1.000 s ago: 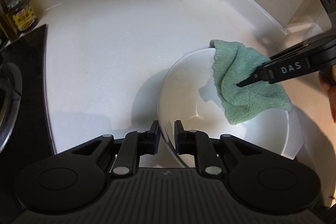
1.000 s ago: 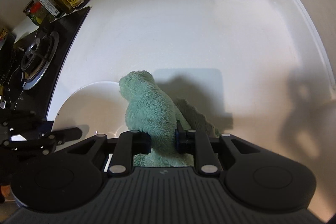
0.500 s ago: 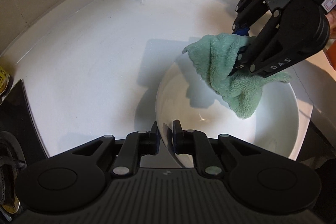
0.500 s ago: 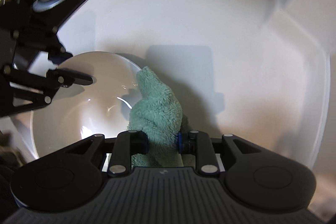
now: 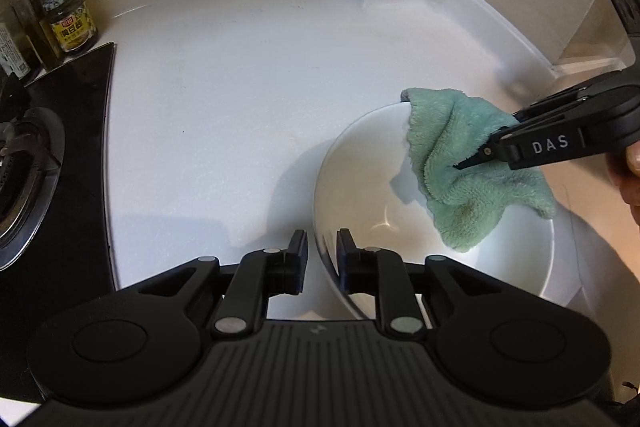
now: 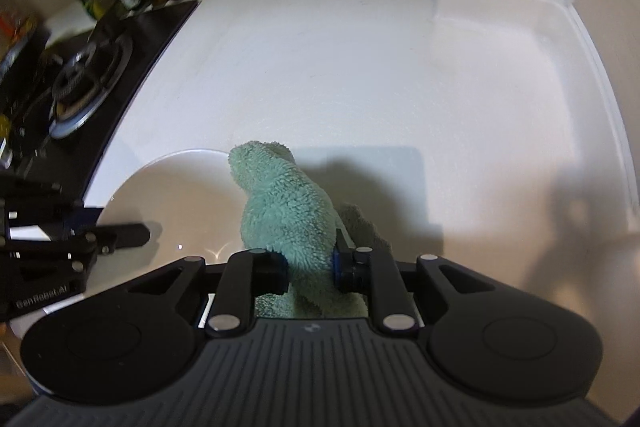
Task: Clean bowl
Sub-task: 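Rub the towel around inside the bowl held by the left gripper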
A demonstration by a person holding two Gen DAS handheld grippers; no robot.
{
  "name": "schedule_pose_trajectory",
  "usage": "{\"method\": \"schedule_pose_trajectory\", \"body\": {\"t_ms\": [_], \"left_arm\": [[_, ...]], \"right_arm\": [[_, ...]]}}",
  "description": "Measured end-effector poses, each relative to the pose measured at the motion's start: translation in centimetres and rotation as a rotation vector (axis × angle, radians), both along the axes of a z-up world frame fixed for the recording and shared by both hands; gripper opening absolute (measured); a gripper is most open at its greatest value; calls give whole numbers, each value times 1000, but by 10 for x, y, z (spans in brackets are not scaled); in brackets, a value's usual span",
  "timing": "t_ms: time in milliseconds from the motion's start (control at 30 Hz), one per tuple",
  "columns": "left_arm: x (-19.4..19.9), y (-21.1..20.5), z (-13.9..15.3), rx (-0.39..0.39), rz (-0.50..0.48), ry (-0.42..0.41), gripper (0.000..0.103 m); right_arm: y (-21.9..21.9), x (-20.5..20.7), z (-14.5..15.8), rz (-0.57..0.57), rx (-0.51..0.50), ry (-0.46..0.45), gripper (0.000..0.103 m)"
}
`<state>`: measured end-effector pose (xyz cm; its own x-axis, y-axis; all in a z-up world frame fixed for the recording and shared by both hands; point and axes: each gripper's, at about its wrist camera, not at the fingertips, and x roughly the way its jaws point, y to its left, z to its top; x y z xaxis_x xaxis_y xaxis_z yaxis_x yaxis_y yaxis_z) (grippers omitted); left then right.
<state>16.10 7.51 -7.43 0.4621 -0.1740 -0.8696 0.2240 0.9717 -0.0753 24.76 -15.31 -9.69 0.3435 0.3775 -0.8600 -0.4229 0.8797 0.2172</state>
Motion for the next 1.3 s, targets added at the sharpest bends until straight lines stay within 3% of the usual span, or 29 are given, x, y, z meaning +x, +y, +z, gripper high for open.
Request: {"method": "schedule_pose_trajectory", "body": {"t_ms": [67, 133, 233, 400, 500, 633, 800, 1033, 1133, 1300], "left_arm": [[-3, -5, -1, 15, -3, -3, 21], [-1, -11, -2, 38, -28, 1, 14], [4, -12, -2, 69, -94, 1, 9], [24, -20, -5, 122, -325, 2, 10], [32, -28, -5, 167, -446, -19, 11], [41, -28, -9, 151, -497, -15, 11], [39, -19, -10, 74, -330, 10, 10], [-12, -17, -5, 20, -67, -17, 12], [-22, -20, -11, 28, -6, -19, 12], [-14, -31, -17, 77, -22, 13, 12]], "right_arm": [[-3, -1, -2, -33, 9, 0, 15], [-5, -4, -2, -48, 2, -4, 15], [-7, -12, -2, -6, -28, 12, 15], [-2, -15, 4, 220, -132, 53, 19], [13, -11, 9, 361, -237, 19, 19], [38, 1, 11, 429, -307, -53, 20], [33, 11, 8, 359, -220, -33, 16], [3, 6, 4, 184, -67, -12, 15], [-4, 5, 3, 145, -24, -11, 16], [-6, -4, 2, 141, -37, -34, 15]]}}
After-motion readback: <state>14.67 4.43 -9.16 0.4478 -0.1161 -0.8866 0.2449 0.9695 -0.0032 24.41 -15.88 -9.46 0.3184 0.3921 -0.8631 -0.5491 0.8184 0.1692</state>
